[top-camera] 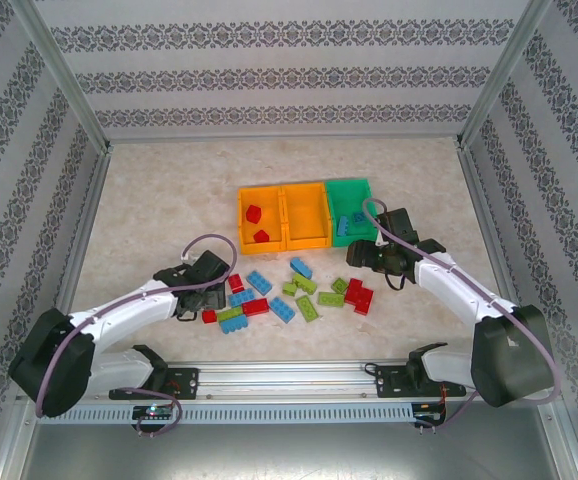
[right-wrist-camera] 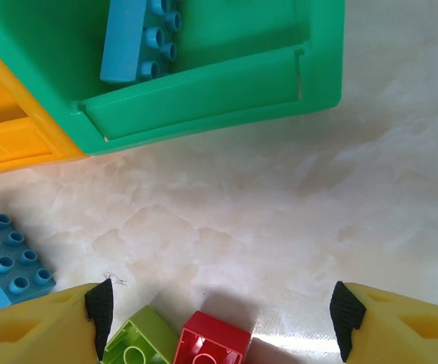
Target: Sort the legos into containers by color
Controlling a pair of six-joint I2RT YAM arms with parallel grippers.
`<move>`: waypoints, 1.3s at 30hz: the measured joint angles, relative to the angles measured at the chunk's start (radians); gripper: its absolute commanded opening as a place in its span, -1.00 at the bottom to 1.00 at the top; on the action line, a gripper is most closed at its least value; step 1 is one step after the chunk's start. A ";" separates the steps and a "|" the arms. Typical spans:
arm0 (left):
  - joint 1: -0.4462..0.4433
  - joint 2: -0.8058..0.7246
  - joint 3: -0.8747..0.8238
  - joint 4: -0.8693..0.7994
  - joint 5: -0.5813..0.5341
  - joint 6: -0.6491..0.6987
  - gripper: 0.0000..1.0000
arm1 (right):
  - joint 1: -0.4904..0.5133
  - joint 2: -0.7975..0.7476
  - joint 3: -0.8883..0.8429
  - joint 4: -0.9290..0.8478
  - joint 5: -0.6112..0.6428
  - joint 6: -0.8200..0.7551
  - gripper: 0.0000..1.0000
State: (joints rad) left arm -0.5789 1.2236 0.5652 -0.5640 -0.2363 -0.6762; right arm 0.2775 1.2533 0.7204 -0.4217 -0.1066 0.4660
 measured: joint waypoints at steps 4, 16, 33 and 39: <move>0.020 0.063 0.005 0.023 0.011 -0.005 0.43 | -0.001 -0.014 -0.001 0.000 0.000 0.000 0.57; 0.045 0.130 0.051 0.056 0.094 -0.006 -0.45 | -0.020 -0.050 -0.024 -0.001 0.000 0.000 0.58; 0.050 0.123 0.403 0.123 0.155 0.121 -0.48 | -0.019 -0.056 -0.078 0.044 -0.010 -0.002 0.56; 0.026 0.387 0.667 0.211 0.303 0.187 -0.49 | 0.035 -0.093 -0.086 0.057 -0.015 -0.047 0.56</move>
State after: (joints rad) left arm -0.5526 1.6104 1.2324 -0.3531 0.0662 -0.4892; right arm 0.3130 1.1599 0.6342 -0.3645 -0.1215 0.4191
